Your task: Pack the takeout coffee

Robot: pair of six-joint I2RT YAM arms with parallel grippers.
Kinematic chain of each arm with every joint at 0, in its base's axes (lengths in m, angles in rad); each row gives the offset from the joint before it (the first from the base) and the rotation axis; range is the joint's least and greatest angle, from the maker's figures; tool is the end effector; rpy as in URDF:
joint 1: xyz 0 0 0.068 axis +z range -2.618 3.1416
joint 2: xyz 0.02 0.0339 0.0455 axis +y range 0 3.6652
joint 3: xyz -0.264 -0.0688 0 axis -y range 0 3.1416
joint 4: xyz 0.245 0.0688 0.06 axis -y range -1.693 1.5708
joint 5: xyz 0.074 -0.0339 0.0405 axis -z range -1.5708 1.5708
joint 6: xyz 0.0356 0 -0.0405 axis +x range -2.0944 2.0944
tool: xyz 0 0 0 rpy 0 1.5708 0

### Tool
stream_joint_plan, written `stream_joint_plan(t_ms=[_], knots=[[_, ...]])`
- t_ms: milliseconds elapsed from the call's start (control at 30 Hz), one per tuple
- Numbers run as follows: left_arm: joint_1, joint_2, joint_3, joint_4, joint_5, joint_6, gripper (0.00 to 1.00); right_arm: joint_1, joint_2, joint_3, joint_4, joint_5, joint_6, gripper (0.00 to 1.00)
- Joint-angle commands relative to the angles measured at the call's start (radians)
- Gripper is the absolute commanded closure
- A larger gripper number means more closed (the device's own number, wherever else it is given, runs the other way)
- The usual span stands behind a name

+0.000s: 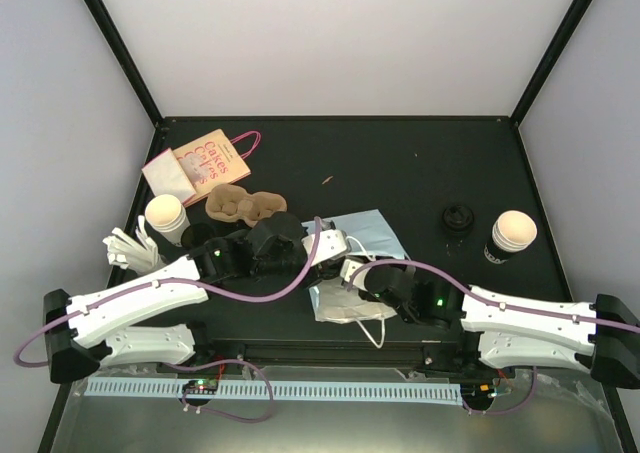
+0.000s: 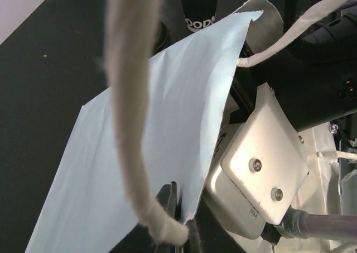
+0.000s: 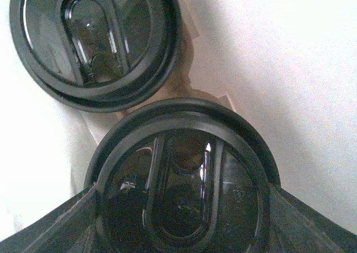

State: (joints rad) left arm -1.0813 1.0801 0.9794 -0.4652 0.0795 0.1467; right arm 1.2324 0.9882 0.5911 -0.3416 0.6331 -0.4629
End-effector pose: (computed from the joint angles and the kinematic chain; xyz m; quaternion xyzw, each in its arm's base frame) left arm 0.1093 -0.2112 0.3227 0.5202 0.7047 -0.2479 0.4139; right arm 0.0862 0.1815 0.2254 -0.5684 0.6695 -0.1198 0.4629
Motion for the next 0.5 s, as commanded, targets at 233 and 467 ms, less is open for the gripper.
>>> stream_joint_plan(t_ms=[233,467], knots=[[0.002,-0.068,0.096,-0.005,0.039,-0.134,0.45,-0.013,-0.007,-0.038,0.079,-0.012,0.023,0.99],[0.103,-0.164,0.158,0.014,0.118,-0.245,0.19,-0.017,-0.018,-0.050,0.097,0.002,0.007,0.99]])
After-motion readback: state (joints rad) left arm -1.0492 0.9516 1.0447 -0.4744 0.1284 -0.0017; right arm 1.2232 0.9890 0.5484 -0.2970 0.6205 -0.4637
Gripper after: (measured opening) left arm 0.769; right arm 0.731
